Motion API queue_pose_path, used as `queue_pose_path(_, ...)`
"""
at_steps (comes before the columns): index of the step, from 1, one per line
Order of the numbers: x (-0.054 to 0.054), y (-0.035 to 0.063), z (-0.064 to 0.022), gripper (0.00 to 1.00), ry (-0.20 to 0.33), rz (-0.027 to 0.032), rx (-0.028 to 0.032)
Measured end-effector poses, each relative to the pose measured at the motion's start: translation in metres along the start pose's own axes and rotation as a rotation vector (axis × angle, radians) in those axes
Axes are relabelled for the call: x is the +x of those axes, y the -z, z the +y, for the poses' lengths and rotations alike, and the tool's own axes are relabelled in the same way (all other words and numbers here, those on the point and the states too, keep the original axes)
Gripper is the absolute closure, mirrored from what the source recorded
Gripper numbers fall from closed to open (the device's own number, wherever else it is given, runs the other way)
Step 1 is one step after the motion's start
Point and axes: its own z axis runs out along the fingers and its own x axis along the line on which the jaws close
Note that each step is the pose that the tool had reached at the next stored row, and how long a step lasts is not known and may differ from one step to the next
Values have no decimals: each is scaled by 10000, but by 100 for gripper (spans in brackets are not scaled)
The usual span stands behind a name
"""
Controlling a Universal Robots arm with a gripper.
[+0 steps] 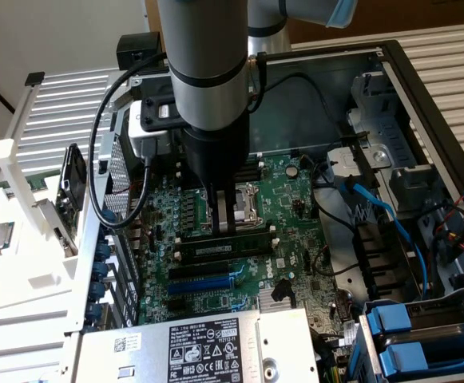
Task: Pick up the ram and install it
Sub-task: 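Press down the ram until it locks into place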
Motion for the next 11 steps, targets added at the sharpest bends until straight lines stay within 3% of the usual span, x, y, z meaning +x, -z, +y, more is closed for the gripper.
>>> queue_pose_path(9,-33,-10,-34,89,1,10,0)
queue_pose_path(10,-36,-15,-33,89,-1,43,-1)
queue_pose_path(11,-47,-21,-34,89,0,122,-4)
